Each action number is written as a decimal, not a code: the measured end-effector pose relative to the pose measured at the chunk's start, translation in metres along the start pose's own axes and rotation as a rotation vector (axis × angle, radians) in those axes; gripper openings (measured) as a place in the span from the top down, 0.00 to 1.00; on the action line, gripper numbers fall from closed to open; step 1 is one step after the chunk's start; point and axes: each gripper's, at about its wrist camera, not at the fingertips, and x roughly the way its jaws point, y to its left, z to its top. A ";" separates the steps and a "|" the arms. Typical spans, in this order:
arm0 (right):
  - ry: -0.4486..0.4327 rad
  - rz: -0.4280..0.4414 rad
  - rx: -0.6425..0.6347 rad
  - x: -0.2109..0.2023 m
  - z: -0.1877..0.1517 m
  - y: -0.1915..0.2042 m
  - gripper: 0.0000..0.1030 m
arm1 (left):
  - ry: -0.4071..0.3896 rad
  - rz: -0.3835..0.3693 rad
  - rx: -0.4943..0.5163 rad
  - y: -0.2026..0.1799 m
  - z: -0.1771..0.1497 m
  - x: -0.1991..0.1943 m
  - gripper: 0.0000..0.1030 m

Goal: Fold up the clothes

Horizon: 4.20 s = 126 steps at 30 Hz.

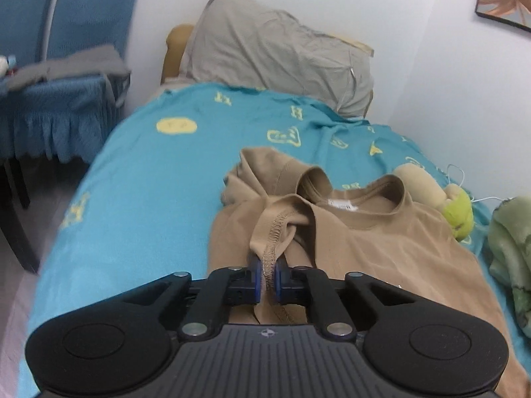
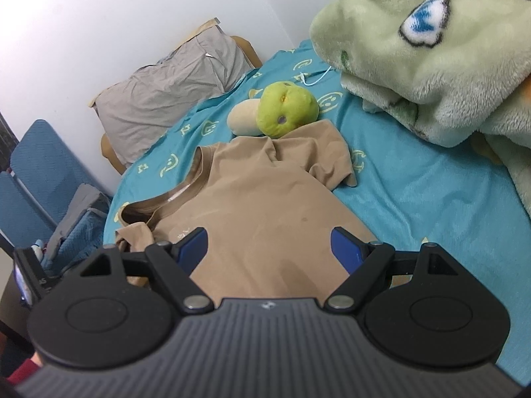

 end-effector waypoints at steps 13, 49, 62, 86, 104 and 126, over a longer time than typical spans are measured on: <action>0.040 -0.001 -0.023 0.004 -0.007 0.004 0.20 | -0.025 0.372 -0.152 0.116 0.078 -0.022 0.93; 0.037 -0.004 -0.095 0.010 -0.015 0.016 0.20 | 0.104 0.259 -0.445 0.165 0.000 -0.081 0.94; 0.068 0.073 -0.252 0.001 -0.022 0.033 0.20 | 0.058 0.359 -0.078 0.065 -0.004 -0.128 0.43; -0.068 0.132 -0.329 -0.092 -0.007 0.008 0.20 | -0.141 0.206 -0.014 -0.086 -0.133 -0.291 0.00; -0.065 0.127 -0.201 -0.070 -0.008 -0.005 0.20 | -0.104 0.201 0.009 -0.095 -0.148 -0.273 0.00; 0.045 0.197 0.654 0.122 0.026 -0.106 0.19 | -0.019 0.155 -0.151 -0.065 -0.155 -0.199 0.00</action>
